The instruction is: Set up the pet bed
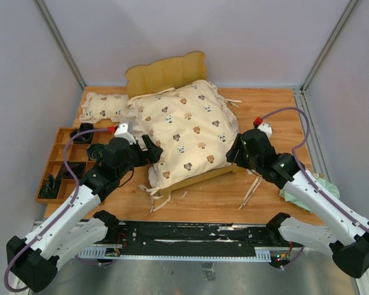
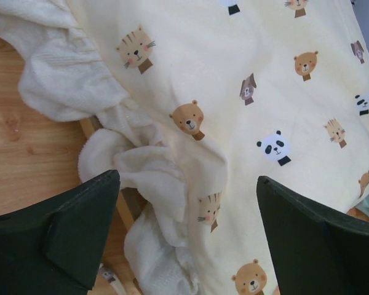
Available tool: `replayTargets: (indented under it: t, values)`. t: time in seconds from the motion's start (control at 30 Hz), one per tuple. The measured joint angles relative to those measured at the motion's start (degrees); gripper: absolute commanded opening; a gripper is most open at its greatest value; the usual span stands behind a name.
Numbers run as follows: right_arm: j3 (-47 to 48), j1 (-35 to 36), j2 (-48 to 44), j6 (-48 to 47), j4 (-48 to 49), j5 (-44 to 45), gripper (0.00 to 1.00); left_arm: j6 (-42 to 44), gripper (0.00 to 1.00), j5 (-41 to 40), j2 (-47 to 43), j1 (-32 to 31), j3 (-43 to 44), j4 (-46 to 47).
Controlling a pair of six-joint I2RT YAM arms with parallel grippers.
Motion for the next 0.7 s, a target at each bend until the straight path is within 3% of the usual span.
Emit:
replayTargets:
  t: [0.3, 0.5, 0.7]
  values:
    - [-18.3, 1.6, -5.0, 26.5, 4.4, -5.9, 0.54, 2.2, 0.94, -0.6, -4.9, 0.0, 1.1, -4.2]
    - [-22.2, 1.8, -2.2, 30.1, 14.0, -8.3, 0.55, 2.1, 0.93, 1.2, -5.0, 0.0, 0.0, -4.2]
    - [-22.1, 2.0, 1.0, 30.2, 17.7, -10.7, 0.54, 2.1, 0.92, 3.7, -3.8, 0.0, -1.6, -4.0]
